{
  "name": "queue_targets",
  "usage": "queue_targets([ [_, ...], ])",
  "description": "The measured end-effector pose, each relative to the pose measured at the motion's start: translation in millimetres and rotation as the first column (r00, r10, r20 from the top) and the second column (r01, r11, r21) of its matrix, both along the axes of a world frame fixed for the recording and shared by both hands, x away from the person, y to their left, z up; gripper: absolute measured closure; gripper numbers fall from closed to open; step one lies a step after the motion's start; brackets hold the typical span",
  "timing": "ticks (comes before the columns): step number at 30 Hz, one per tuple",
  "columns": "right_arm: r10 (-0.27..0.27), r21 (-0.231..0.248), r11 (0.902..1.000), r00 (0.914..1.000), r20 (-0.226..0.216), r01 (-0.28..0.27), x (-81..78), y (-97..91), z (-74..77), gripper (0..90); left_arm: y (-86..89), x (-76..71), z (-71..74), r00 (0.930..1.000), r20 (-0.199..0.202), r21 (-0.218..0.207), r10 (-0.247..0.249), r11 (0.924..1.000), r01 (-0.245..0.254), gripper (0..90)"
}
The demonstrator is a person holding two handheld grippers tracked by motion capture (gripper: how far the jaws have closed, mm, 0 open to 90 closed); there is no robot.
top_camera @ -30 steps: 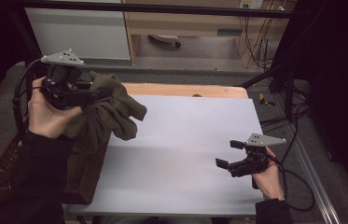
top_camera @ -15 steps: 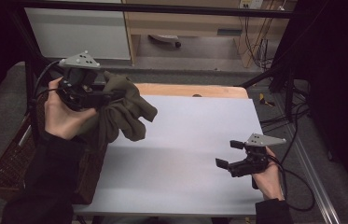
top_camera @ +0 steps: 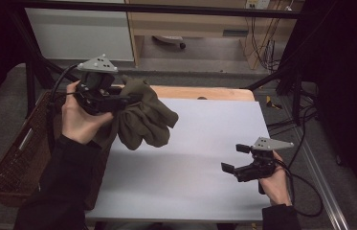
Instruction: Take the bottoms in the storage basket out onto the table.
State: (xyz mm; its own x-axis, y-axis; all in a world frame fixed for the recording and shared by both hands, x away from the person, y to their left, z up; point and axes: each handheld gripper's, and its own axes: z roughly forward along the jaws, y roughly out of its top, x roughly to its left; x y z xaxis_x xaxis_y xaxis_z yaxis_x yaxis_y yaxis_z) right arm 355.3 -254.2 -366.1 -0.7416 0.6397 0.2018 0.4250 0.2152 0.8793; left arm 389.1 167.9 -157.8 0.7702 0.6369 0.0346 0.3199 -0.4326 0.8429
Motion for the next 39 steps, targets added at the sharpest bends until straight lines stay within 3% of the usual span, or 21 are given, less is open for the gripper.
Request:
queue_targets([
  [32,0.002,0.007,1.0,1.0,0.003,-0.002,-1.1,-1.1,0.8,0.7,-52.2,9.1,-20.8,0.9985,0.011,-0.041,-0.054,0.9977,0.055,73.6],
  [39,0.002,0.007,1.0,1.0,0.005,-0.002,-1.3,-1.7,1.2,0.7,-58.8,13.0,-31.8,0.9977,0.001,-0.045,-0.067,0.9967,0.067,73.5],
])
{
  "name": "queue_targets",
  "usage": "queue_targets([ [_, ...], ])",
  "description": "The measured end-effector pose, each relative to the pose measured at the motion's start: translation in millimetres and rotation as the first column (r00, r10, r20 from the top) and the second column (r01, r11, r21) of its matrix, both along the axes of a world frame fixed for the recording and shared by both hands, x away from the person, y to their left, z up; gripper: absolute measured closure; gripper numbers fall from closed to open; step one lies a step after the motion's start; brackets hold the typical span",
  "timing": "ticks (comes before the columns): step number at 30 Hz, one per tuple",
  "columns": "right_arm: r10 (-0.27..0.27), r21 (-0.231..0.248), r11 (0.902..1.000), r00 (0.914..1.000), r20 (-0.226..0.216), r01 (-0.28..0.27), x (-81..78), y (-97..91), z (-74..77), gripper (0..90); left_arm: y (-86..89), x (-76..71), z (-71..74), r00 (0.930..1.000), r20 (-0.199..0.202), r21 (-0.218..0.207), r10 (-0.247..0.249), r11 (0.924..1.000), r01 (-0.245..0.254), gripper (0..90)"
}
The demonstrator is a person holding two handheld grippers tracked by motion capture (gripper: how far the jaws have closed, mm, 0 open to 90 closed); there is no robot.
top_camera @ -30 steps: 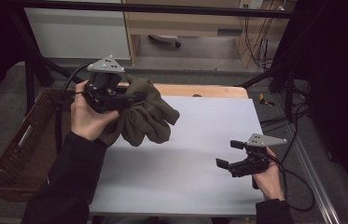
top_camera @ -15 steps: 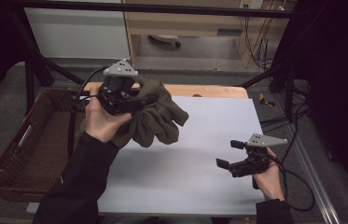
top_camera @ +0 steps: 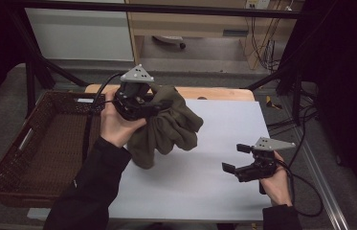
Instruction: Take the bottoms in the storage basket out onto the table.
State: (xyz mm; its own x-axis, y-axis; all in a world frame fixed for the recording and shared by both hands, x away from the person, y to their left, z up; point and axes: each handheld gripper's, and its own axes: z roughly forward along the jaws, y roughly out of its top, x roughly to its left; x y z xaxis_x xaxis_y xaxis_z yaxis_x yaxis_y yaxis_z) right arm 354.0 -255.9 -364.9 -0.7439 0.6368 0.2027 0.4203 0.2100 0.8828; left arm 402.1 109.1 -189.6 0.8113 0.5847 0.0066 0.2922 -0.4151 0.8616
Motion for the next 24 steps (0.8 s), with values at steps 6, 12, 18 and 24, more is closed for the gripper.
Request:
queue_targets([
  [6,-0.002,0.002,1.0,1.0,0.001,0.002,-0.2,-1.2,0.0,0.7,-3.2,2.3,-15.8,1.0,0.008,-0.006,0.005,1.0,-0.005,73.2],
  [12,-0.003,0.002,1.0,1.0,0.0,0.003,-0.1,-1.2,-0.2,0.7,-3.3,3.2,-32.1,0.9993,0.018,0.001,0.032,0.9995,-0.032,73.1],
  [18,-0.003,-0.001,1.0,1.0,0.0,0.003,0.1,-1.0,-0.5,0.6,-1.9,4.9,-44.3,0.9994,0.0,-0.007,0.036,0.9993,-0.036,72.7],
  [24,-0.004,0.001,1.0,1.0,0.0,0.004,-0.2,-1.1,-0.4,0.6,-3.5,6.1,-55.5,0.9992,-0.01,0.0,0.039,0.9992,-0.039,72.1],
])
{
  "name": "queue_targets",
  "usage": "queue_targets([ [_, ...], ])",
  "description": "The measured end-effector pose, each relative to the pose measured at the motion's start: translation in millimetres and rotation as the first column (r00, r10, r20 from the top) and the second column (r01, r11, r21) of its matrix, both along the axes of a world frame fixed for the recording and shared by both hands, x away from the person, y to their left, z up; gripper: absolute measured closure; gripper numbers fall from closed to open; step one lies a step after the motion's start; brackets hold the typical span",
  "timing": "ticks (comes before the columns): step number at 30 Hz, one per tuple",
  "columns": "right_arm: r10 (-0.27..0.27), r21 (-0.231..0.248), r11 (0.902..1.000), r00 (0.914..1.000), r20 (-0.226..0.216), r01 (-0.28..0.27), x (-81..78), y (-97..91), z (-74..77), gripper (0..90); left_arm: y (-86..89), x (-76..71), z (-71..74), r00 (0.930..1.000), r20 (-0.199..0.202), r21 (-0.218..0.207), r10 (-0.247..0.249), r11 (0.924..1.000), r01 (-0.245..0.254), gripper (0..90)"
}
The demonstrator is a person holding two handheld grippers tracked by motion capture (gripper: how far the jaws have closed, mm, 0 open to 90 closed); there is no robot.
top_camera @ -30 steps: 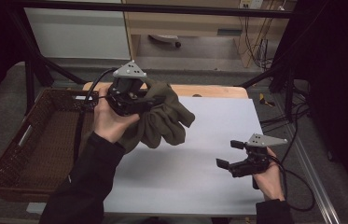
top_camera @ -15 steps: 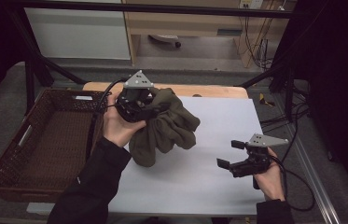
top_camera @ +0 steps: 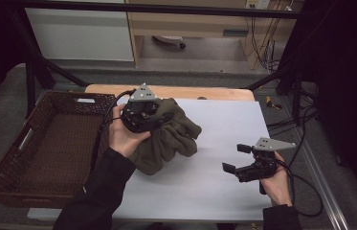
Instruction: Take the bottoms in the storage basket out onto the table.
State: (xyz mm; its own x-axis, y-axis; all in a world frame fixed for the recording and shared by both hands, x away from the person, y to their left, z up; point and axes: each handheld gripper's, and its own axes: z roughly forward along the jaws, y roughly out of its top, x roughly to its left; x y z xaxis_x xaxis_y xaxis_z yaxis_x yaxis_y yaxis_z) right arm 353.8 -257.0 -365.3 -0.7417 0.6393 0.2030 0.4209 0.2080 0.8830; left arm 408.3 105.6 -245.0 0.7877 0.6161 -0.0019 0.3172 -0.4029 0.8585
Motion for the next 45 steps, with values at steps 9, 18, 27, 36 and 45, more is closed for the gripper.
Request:
queue_targets([
  [9,0.0,-0.001,1.0,1.0,-0.001,0.0,0.0,0.1,-0.1,0.6,-2.9,2.1,-15.9,0.9997,-0.022,-0.005,-0.006,1.0,0.006,70.9],
  [18,0.0,0.0,1.0,1.0,0.0,0.0,-0.2,-0.5,0.1,0.7,-7.3,3.9,-27.3,0.998,-0.056,0.01,-0.03,0.9995,0.031,69.3],
  [27,-0.001,0.0,1.0,1.0,0.001,0.001,-0.3,-0.9,0.4,0.6,-12.4,3.3,-33.3,0.9954,-0.081,0.026,-0.051,0.9982,0.054,63.7],
  [36,-0.002,0.0,1.0,1.0,0.001,0.002,-0.4,-1.1,0.5,0.7,-9.6,1.7,-29.4,0.9936,-0.102,0.024,-0.048,0.9984,0.051,38.8],
  [45,-0.003,0.003,1.0,1.0,0.002,0.003,-0.6,-1.4,0.8,0.6,1.9,-6.6,-17.6,0.9967,-0.08,0.022,-0.019,0.9996,0.02,15.7],
])
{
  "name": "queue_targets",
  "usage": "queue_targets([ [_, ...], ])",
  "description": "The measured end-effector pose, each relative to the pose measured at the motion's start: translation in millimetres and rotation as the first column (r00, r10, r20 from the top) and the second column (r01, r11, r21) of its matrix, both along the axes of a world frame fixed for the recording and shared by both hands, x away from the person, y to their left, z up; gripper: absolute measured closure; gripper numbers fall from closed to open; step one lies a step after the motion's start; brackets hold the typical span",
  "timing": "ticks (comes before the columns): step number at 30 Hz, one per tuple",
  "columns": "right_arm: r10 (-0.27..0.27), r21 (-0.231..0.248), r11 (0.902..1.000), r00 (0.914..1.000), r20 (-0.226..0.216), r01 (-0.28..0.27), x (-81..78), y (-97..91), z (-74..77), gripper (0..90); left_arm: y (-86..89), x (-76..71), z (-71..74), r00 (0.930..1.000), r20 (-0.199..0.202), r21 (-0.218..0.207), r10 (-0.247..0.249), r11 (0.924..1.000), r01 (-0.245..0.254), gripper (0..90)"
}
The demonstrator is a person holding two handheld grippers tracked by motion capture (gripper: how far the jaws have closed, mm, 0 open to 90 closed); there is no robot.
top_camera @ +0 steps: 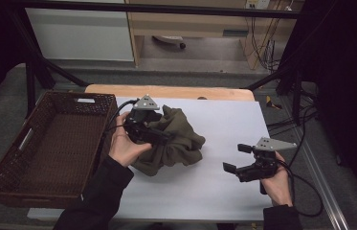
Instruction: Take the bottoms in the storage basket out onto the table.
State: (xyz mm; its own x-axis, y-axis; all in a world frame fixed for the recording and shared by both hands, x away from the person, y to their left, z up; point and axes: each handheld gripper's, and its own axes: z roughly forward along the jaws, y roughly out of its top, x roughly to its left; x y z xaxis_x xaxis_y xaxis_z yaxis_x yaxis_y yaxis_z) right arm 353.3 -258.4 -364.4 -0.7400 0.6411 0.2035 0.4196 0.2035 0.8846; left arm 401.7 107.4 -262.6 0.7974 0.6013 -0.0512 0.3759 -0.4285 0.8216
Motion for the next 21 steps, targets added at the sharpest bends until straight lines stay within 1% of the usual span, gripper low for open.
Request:
queue_targets([
  [4,0.0,-0.002,1.0,1.0,0.0,0.0,0.0,-0.2,0.1,0.6,7.3,-4.3,2.6,0.9998,0.009,0.028,0.02,0.9994,-0.02,8.6],
  [7,-0.001,-0.002,1.0,1.0,0.0,0.001,0.0,-0.1,0.1,0.7,12.9,-7.8,4.0,0.9994,0.016,0.038,0.031,0.9988,-0.031,5.0],
  [11,-0.001,-0.003,1.0,1.0,0.001,0.001,0.1,-0.2,0.0,0.6,19.5,-12.5,4.6,0.9986,0.03,0.054,0.044,0.9975,-0.045,3.3],
  [14,-0.004,-0.002,1.0,1.0,-0.001,0.004,0.2,-0.2,0.0,0.6,24.1,-15.2,4.6,0.9984,0.031,0.049,0.048,0.9975,-0.05,2.7],
  [21,-0.004,-0.004,1.0,1.0,0.001,0.004,0.0,-0.4,0.1,0.6,34.3,-25.0,7.1,0.9972,0.053,0.052,0.052,0.9971,-0.055,2.1],
])
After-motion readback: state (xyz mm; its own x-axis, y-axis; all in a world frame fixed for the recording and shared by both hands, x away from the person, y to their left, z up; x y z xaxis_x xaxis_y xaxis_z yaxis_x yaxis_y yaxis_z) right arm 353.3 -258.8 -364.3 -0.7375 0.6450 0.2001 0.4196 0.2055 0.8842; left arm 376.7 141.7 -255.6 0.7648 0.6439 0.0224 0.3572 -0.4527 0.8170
